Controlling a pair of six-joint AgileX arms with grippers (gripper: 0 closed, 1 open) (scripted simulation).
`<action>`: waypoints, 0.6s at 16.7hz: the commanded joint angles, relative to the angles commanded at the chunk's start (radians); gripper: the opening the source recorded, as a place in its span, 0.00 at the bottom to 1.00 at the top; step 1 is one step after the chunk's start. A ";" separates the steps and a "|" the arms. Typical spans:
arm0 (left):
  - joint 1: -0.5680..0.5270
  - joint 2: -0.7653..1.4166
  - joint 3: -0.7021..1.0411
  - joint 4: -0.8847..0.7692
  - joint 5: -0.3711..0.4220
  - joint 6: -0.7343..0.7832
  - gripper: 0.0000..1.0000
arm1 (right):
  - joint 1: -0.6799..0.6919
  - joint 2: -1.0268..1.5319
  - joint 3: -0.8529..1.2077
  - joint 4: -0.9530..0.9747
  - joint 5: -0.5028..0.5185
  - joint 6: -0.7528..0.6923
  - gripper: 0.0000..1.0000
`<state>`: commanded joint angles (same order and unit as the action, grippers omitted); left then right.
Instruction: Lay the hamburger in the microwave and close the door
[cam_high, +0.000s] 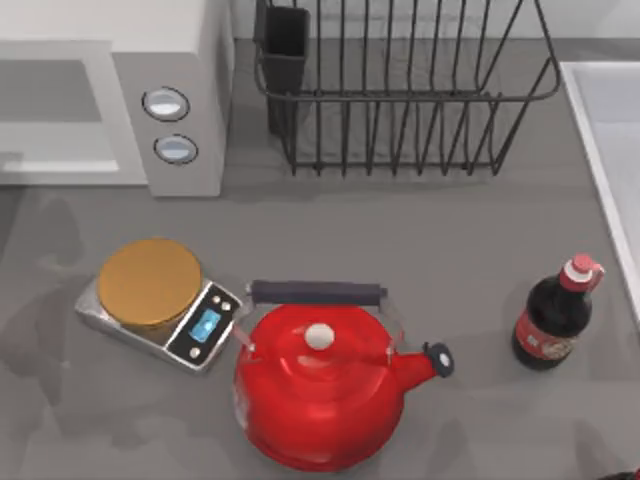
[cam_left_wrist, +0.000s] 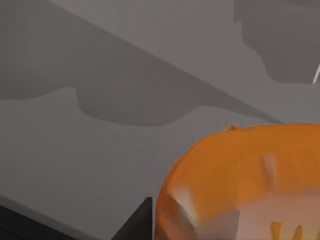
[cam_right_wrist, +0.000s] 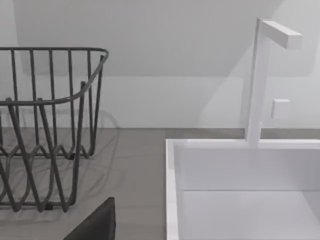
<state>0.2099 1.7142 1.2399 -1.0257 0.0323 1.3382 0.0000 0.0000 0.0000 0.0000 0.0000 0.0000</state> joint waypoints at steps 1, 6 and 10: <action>-0.006 0.011 -0.006 0.052 0.012 -0.025 0.00 | 0.000 0.000 0.000 0.000 0.000 0.000 1.00; -0.043 0.093 -0.066 0.460 0.089 -0.217 0.00 | 0.000 0.000 0.000 0.000 0.000 0.000 1.00; -0.061 0.183 -0.156 0.890 0.149 -0.453 0.00 | 0.000 0.000 0.000 0.000 0.000 0.000 1.00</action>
<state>0.1487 1.8975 1.0838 -0.1361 0.1812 0.8851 0.0000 0.0000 0.0000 0.0000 0.0000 0.0000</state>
